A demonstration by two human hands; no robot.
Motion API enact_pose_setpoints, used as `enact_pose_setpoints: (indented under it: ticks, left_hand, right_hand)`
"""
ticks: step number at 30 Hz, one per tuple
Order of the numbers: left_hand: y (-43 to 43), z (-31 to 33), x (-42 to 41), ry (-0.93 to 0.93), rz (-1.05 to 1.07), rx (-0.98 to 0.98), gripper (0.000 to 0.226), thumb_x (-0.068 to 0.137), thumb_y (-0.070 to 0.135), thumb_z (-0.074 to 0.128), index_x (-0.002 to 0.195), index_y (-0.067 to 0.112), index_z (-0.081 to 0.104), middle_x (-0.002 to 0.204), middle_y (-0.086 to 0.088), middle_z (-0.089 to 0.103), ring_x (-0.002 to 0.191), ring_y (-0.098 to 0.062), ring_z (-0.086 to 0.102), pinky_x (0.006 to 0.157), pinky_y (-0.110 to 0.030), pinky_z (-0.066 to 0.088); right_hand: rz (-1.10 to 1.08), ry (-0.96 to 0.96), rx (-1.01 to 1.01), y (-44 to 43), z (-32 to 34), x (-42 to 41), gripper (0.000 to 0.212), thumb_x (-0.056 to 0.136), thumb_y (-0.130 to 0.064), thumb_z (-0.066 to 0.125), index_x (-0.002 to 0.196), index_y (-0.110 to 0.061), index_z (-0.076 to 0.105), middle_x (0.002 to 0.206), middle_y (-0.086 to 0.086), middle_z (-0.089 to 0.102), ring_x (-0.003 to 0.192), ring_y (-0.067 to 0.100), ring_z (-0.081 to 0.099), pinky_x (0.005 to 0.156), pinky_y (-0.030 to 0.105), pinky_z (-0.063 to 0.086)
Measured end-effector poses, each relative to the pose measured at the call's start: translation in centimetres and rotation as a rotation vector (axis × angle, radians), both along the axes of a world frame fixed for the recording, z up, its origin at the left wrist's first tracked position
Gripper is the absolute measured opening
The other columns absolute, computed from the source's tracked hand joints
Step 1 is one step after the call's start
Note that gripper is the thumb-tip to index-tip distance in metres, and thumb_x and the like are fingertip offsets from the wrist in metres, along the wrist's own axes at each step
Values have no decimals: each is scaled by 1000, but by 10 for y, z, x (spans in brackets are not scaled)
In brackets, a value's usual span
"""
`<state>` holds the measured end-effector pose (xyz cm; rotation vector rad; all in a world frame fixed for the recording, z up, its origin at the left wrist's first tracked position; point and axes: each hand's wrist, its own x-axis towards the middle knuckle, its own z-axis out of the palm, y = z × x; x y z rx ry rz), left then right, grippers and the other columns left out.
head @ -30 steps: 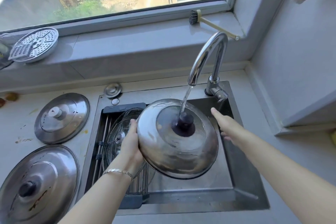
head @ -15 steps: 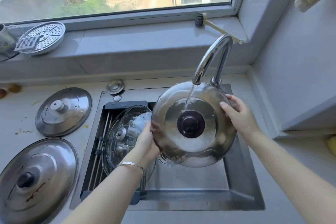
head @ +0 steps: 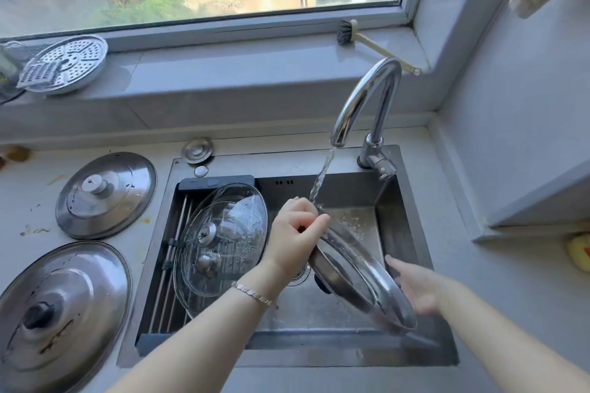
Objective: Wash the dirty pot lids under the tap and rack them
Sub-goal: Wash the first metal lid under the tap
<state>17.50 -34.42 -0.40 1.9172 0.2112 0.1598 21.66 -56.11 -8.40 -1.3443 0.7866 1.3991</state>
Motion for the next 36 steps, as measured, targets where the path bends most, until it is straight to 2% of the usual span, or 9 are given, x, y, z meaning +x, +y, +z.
enact_pose_setpoints:
  ticks: [2, 4, 8, 14, 20, 23, 25, 30, 36]
  left_hand:
    - [5, -1, 0, 8, -71, 11, 39, 73, 39, 57, 45, 15, 46, 95, 26, 57, 109, 1, 45, 95, -11, 28]
    - [10, 4, -1, 78, -86, -23, 14, 83, 33, 58, 77, 21, 62, 132, 23, 41, 134, 0, 25, 109, -18, 17]
    - [39, -6, -5, 336, 106, -306, 54, 95, 40, 45, 143, 31, 23, 136, 17, 25, 133, -2, 22, 112, -30, 19]
    - [41, -36, -14, 652, 511, -806, 61, 89, 61, 38, 113, 10, 61, 96, -14, 73, 85, -28, 71, 78, -42, 57]
    - [5, -35, -19, 902, 533, -827, 67, 92, 57, 30, 111, -3, 53, 87, -19, 69, 90, -34, 68, 54, -39, 51]
    - [5, -33, -18, 903, 528, -699, 67, 95, 52, 29, 122, -5, 51, 110, -25, 64, 91, -34, 65, 62, -37, 48]
    - [12, -38, -19, 892, 551, -557, 69, 96, 51, 28, 129, -8, 45, 124, -24, 57, 104, -36, 59, 69, -33, 45]
    - [19, -44, -22, 868, 591, -503, 68, 95, 51, 33, 122, -9, 50, 116, -24, 62, 90, -33, 62, 65, -32, 50]
    - [18, -47, -21, 848, 632, -551, 69, 93, 55, 35, 118, -6, 55, 109, -23, 66, 94, -35, 65, 82, -44, 54]
  right_hand:
    - [-34, -112, -149, 16, -12, -9, 84, 71, -71, 54, 128, -9, 54, 136, 18, 49, 119, 35, 53, 97, 49, 45]
    - [-241, -212, -130, 27, -15, -13, 80, 82, -68, 44, 139, -12, 41, 143, 13, 42, 128, 34, 43, 103, 45, 37]
    - [-479, -541, -81, 39, -4, -2, 60, 93, -57, 33, 133, -16, 48, 129, 7, 58, 117, 27, 54, 103, 45, 42]
    - [-37, -1108, -251, 39, 82, 40, 62, 98, -45, 26, 112, 7, 57, 117, 18, 60, 109, 30, 53, 94, 34, 39]
    - [166, -1008, -345, 25, 98, 77, 84, 81, -72, 29, 83, 4, 64, 79, 20, 66, 74, 33, 63, 78, 42, 54]
    - [63, -861, -316, 26, 81, 86, 49, 94, -46, 39, 88, -4, 64, 83, 14, 64, 64, 23, 55, 61, 27, 47]
    - [30, -791, -268, 32, 69, 89, 41, 93, -39, 45, 99, -2, 61, 107, 24, 65, 75, 25, 56, 70, 33, 47]
    - [-326, -706, -103, 59, 53, 100, 36, 97, -16, 43, 126, 4, 47, 131, 22, 51, 120, 30, 53, 92, 32, 41]
    - [-130, -715, -33, 62, 53, 108, 35, 95, -6, 42, 129, 2, 46, 127, 22, 52, 126, 30, 46, 90, 31, 43]
